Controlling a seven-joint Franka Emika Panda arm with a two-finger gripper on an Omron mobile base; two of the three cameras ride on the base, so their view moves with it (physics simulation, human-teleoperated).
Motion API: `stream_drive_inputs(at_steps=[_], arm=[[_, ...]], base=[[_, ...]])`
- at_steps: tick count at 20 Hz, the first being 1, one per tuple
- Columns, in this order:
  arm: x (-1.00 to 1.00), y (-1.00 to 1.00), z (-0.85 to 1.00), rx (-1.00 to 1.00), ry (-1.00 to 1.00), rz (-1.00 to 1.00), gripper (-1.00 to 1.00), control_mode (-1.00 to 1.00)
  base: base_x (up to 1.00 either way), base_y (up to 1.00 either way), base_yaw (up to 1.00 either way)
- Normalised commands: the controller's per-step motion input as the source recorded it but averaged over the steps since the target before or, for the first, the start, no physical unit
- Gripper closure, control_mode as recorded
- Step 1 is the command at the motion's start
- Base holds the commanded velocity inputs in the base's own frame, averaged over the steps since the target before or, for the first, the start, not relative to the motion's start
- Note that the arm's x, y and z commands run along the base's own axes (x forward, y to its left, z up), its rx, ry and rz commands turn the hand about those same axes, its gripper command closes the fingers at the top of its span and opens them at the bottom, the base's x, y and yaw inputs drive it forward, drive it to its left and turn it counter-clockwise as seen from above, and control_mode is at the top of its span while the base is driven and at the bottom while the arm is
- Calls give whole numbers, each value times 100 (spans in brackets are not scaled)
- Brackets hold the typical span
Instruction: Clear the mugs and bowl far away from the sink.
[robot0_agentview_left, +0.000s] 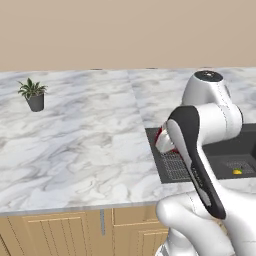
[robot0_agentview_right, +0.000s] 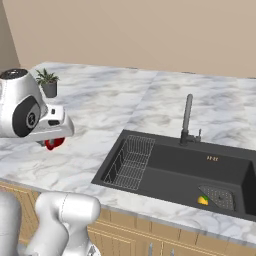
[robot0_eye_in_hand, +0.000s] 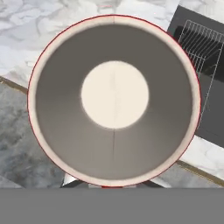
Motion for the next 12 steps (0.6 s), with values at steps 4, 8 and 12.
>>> stream_drive_inputs(at_steps=[4, 8, 12], arm=[[-48, -25, 64, 0, -13, -1, 100, -100], [-64, -12, 29, 0, -21, -8, 100, -100], [-41, -18, 17, 0, -15, -11, 100, 100]], base=[[0, 0, 0], [0, 0, 0], [-17, -19, -6]])
